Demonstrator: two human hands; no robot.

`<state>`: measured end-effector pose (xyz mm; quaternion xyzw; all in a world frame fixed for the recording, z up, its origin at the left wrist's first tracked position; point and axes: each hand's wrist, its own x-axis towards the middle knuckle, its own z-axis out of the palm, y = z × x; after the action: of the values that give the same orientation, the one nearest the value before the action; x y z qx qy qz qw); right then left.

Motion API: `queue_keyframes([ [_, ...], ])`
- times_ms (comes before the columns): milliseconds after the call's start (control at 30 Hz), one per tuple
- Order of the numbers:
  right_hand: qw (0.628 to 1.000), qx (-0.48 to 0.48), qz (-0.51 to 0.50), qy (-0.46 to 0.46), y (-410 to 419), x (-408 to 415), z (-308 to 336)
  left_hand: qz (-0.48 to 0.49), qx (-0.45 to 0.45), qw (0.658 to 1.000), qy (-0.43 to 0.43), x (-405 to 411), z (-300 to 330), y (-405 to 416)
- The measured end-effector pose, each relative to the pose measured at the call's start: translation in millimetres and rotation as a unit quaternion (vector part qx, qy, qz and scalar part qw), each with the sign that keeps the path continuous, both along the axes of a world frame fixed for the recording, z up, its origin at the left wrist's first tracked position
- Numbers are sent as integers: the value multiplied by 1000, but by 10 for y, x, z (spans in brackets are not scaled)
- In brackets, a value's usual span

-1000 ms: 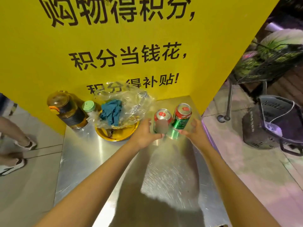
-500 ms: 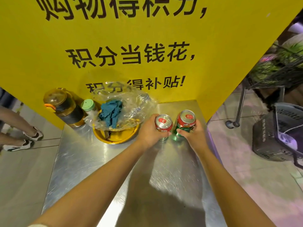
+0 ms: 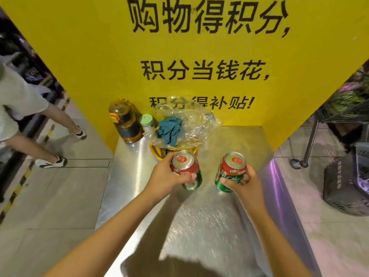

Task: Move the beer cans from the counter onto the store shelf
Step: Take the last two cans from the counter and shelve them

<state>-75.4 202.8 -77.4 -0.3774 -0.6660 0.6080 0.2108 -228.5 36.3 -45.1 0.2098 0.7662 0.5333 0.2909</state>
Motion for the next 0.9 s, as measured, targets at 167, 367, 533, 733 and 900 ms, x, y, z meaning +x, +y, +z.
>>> queue_keyframes([
  [167, 996, -44, 63, 34, -973, -189, 309, 86, 21, 996, 2, 29, 229, -1161],
  [367, 987, -57, 141, 51, -2403, -497, 537, 174, 57, 983, 5, 5, 457, -2736],
  [533, 974, -63, 215, 47, -3686, -752, 683, 238, 44, 970, 26, -33, 547, -4190],
  [733, 948, -43, 311, 58, -5142, -1219, 709, 329, -9, 942, 68, 0, 700, -5884],
  [900, 914, -31, 402, 50, -6104, -1500, 821, 431, -7, 898, 89, 199, 853, -6892],
])
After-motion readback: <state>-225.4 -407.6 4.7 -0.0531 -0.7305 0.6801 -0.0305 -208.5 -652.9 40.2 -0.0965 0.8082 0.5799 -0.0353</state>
